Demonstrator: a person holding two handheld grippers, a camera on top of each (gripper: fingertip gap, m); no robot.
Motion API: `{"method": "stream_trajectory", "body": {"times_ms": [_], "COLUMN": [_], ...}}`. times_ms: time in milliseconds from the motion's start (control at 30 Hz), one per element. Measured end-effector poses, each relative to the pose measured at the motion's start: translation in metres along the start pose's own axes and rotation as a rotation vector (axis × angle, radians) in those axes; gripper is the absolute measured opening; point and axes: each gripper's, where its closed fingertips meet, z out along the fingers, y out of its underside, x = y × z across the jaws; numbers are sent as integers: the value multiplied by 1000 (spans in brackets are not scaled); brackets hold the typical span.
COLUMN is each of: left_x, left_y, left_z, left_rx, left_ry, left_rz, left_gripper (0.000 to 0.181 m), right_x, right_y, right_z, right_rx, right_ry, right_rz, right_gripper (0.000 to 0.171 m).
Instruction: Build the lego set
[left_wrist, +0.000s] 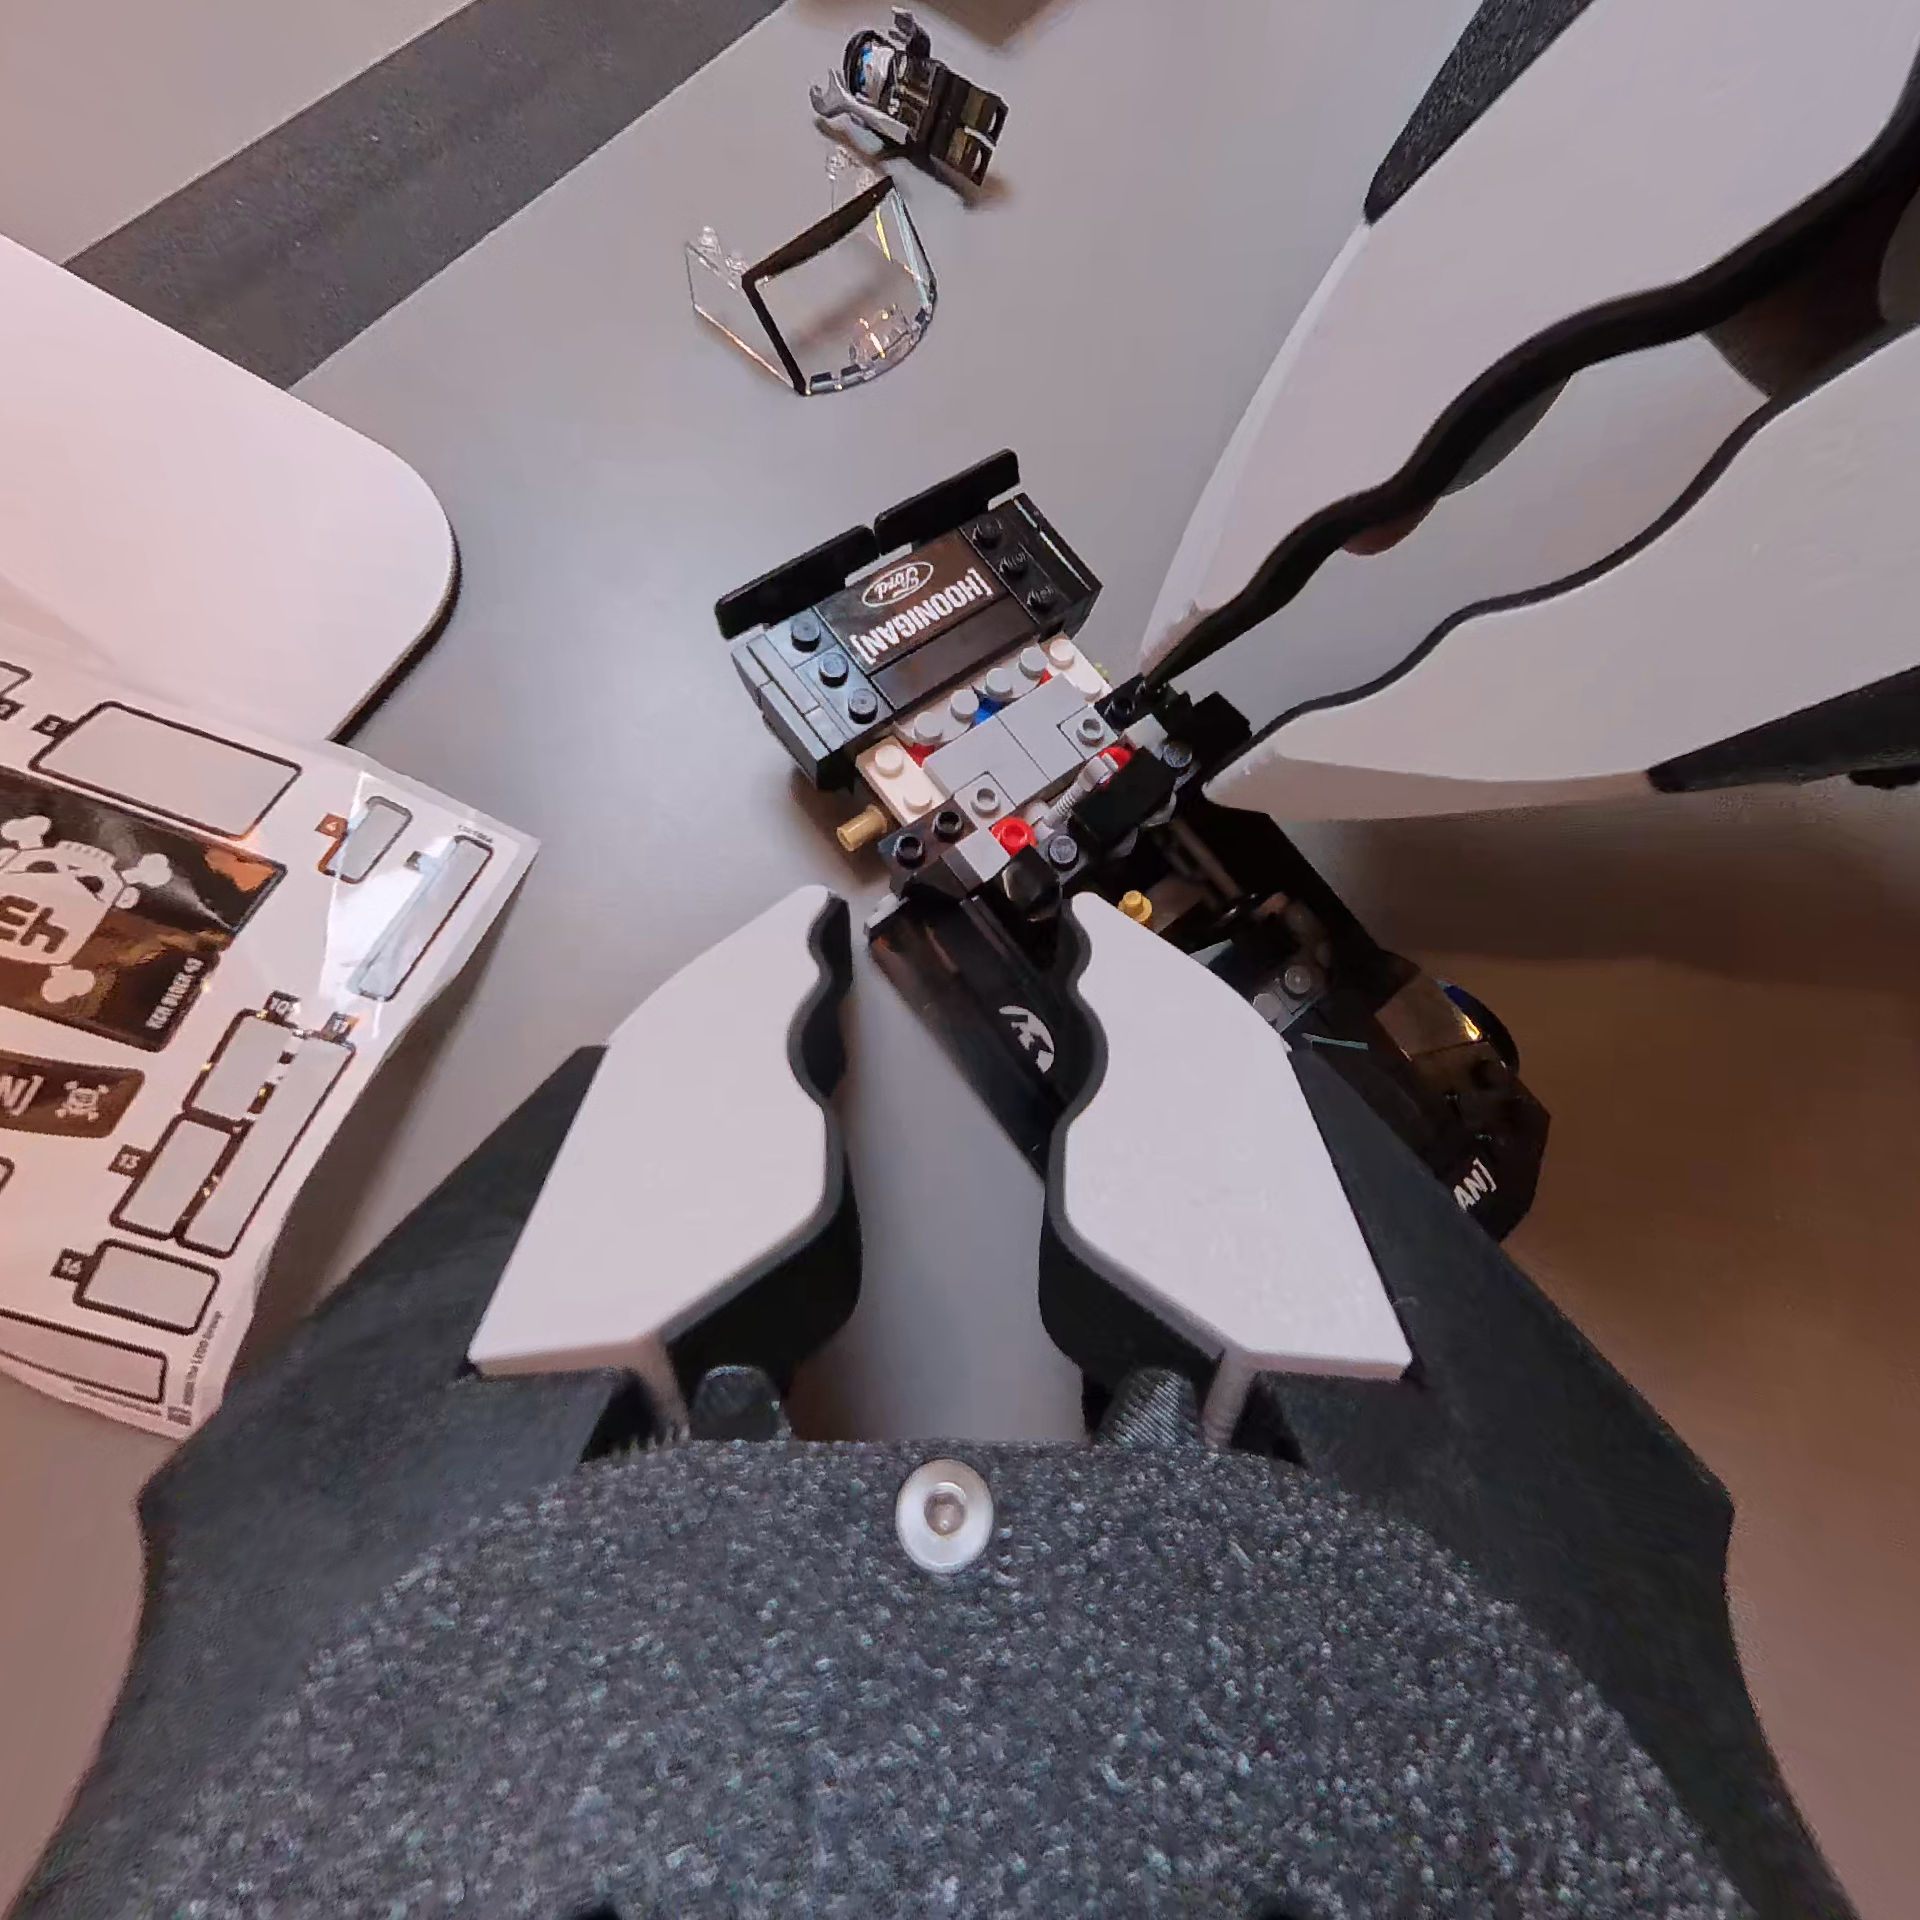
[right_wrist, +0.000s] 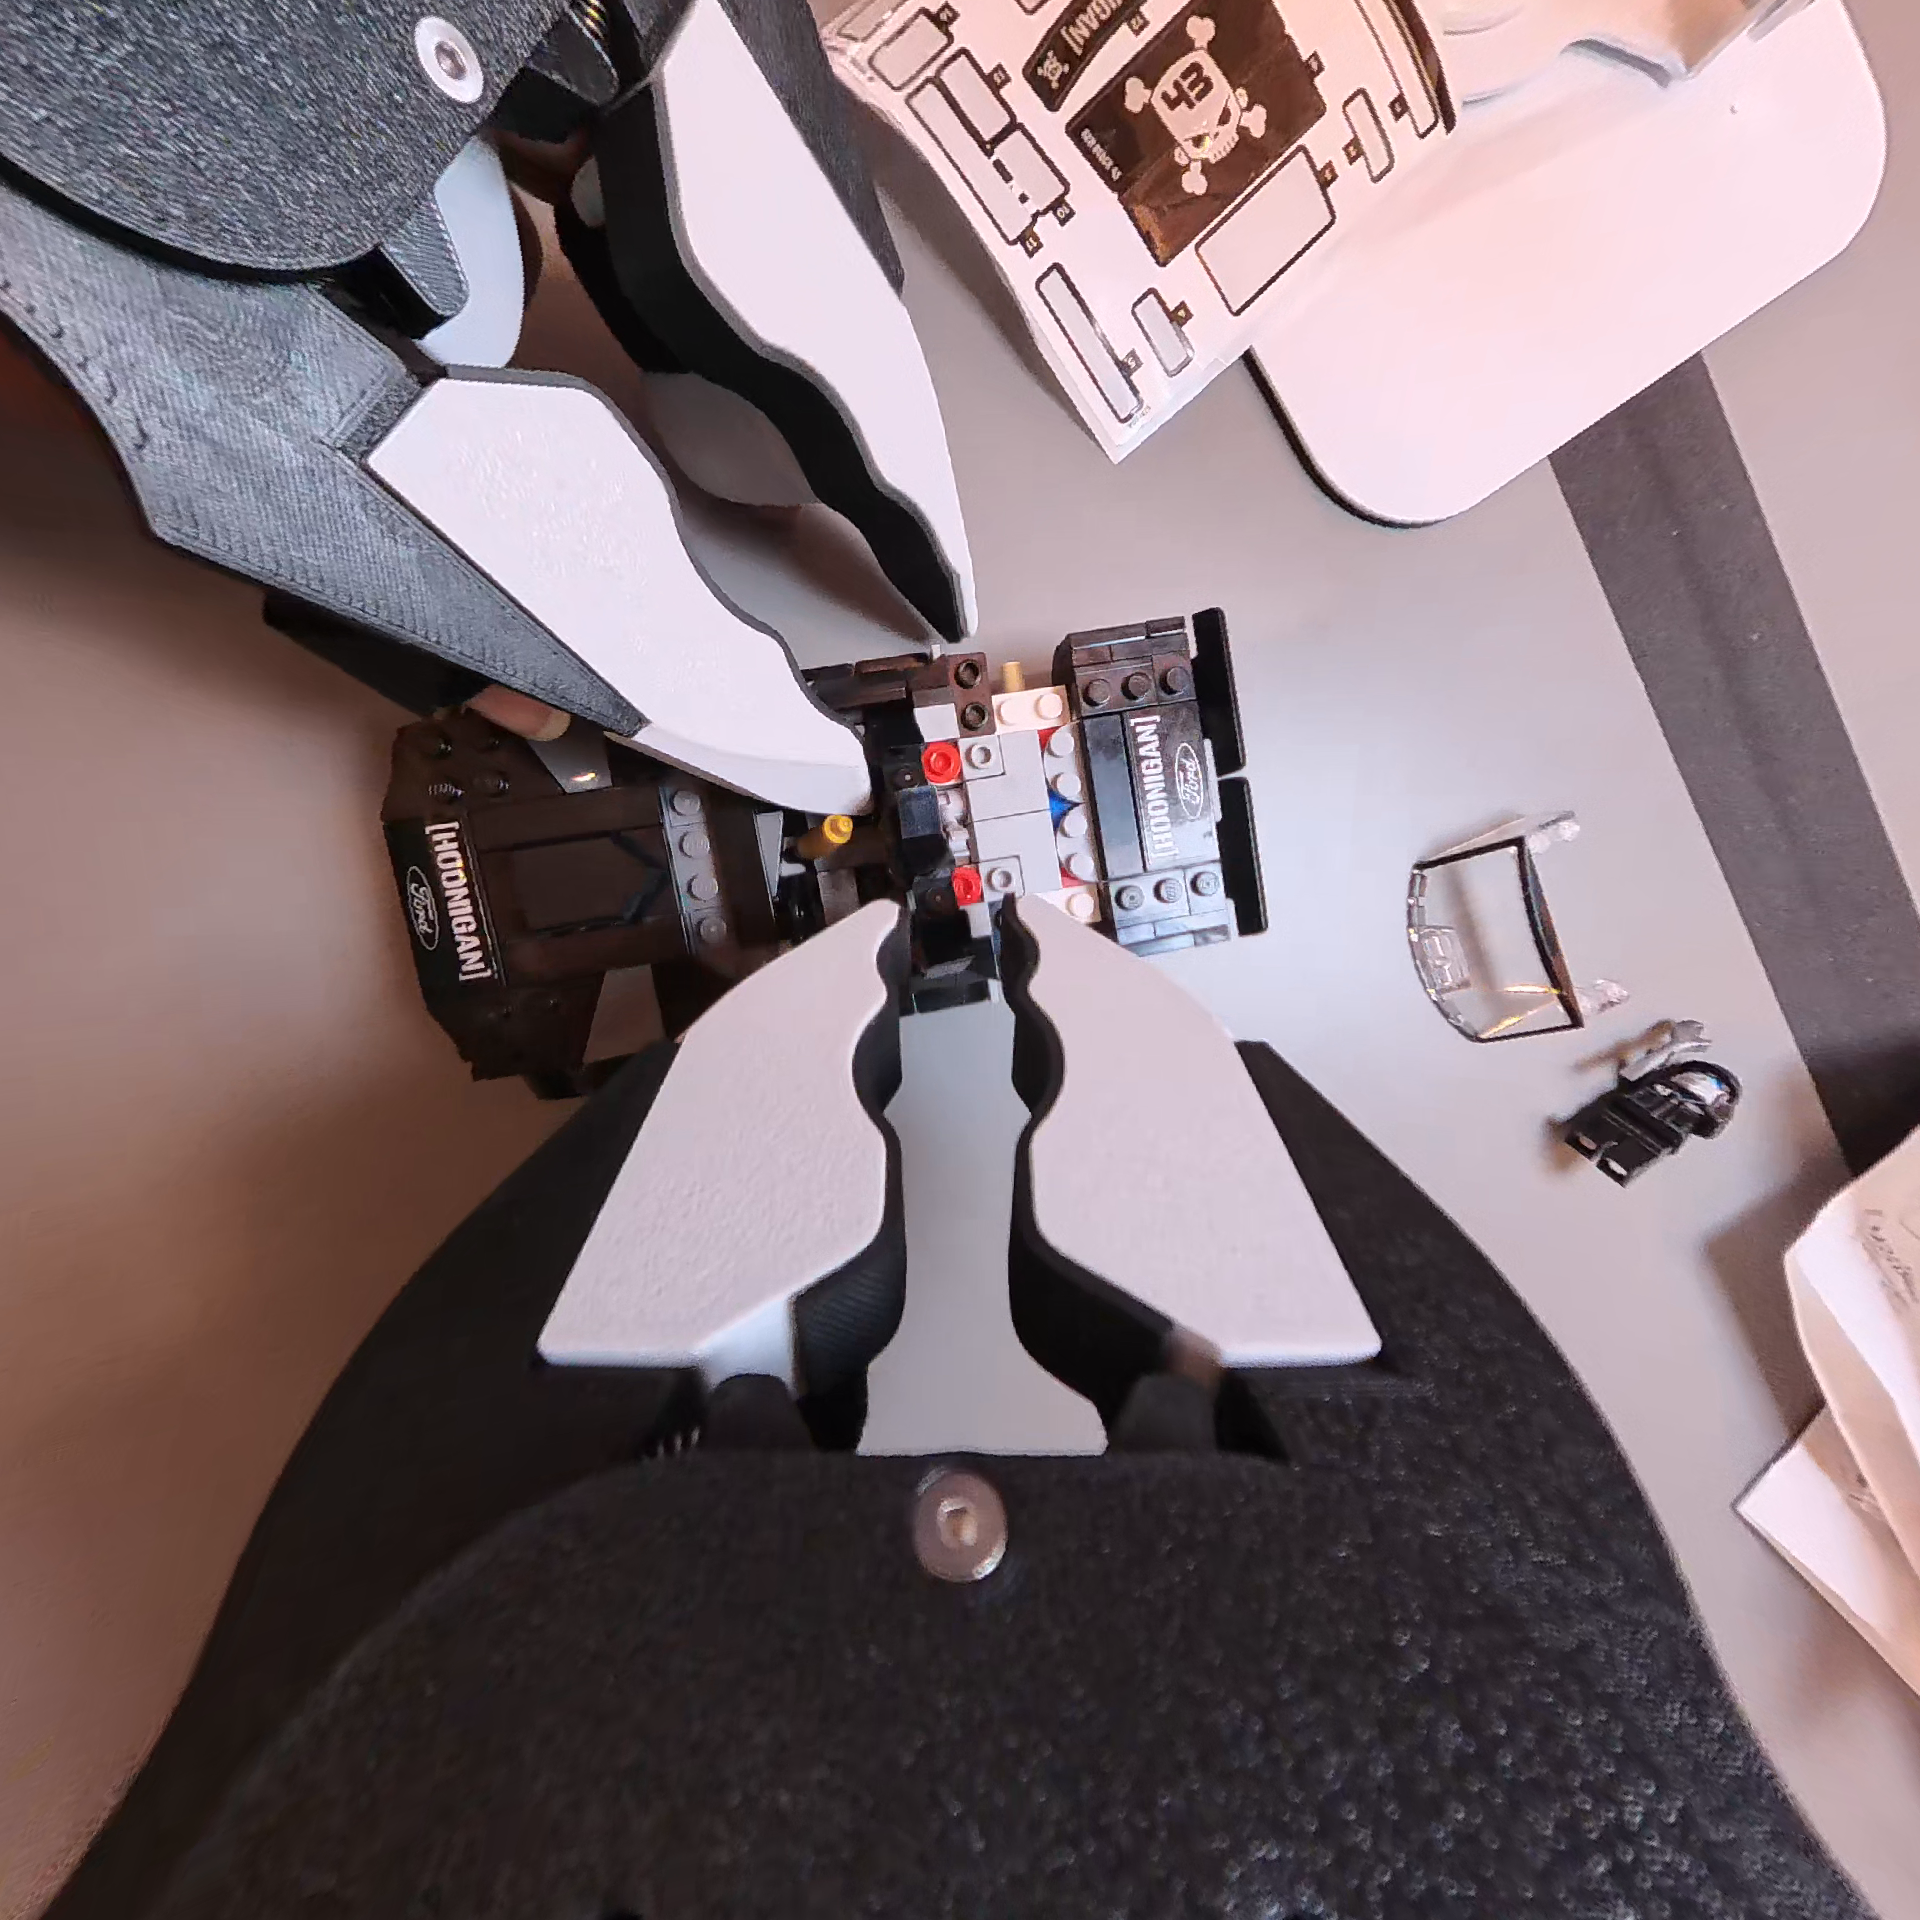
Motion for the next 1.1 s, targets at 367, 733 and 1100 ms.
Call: {"method": "stream_trajectory", "body": {"times_ms": [367, 733, 1100], "left_x": [2, 5, 2], "left_y": [-1, 4, 3], "left_z": [0, -9, -8], "left_rx": [25, 27, 36], "left_ry": [15, 102, 83], "left_rz": [22, 5, -17], "left_gripper": [34, 35, 32], "right_x": [-6, -13, -3], "right_y": [-2, -9, -17], "right_z": [7, 11, -5], "right_rx": [-30, 107, 204], "right_ry": [-38, -233, -281], "right_rz": [-115, -101, -97], "right_gripper": [9, 8, 13]}}
